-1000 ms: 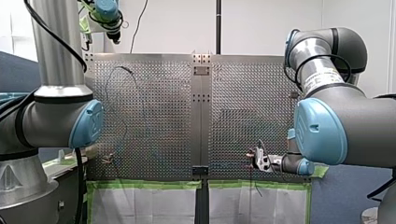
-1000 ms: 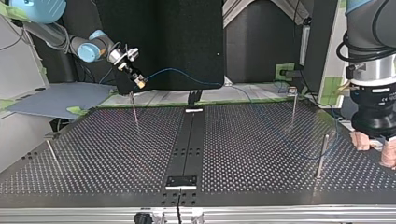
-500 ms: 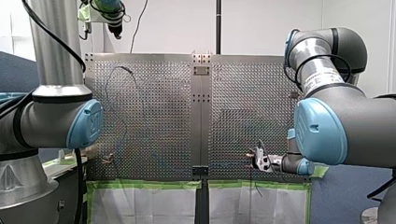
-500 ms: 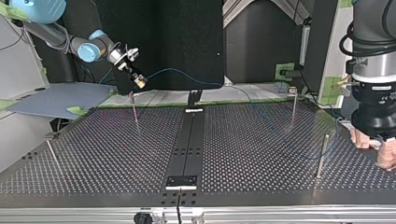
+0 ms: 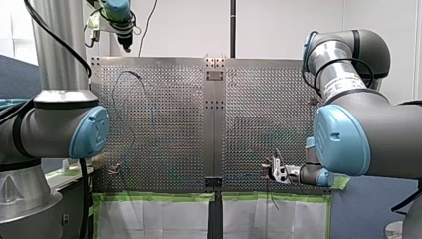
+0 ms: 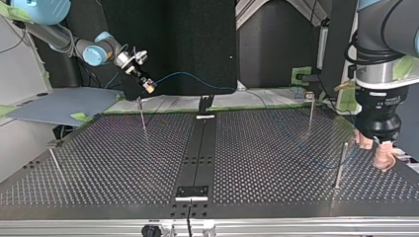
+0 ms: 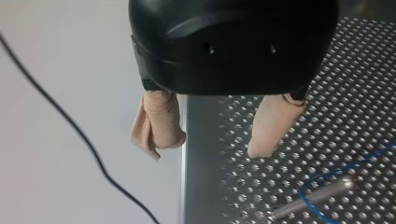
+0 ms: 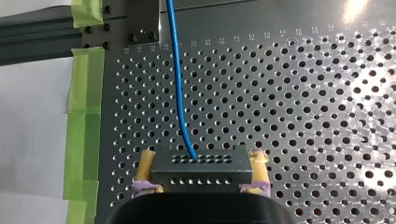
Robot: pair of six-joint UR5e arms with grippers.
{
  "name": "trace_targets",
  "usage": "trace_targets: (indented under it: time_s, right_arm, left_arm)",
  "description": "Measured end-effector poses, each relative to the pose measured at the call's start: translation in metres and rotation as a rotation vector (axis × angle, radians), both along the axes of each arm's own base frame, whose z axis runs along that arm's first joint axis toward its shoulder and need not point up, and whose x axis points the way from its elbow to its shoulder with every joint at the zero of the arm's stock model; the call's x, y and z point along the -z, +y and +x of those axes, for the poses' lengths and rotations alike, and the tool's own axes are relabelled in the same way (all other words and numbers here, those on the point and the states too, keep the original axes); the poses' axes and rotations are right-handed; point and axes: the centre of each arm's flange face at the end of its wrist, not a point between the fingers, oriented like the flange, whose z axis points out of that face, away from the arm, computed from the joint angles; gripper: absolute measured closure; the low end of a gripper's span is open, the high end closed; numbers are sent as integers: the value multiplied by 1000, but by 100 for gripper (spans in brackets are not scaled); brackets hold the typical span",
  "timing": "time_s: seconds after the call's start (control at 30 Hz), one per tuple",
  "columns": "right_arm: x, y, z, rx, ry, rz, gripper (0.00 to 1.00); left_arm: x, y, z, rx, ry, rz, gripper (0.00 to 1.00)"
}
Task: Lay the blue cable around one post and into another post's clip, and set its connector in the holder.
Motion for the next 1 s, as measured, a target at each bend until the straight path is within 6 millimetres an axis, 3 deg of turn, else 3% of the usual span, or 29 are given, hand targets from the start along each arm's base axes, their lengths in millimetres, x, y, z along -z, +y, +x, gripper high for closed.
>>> trace_targets:
  time_s: [1.0]
  right_arm:
    - [0,0,1,-4,0,0,100]
  left_arm:
    - [9,0,6,0,48,148,0]
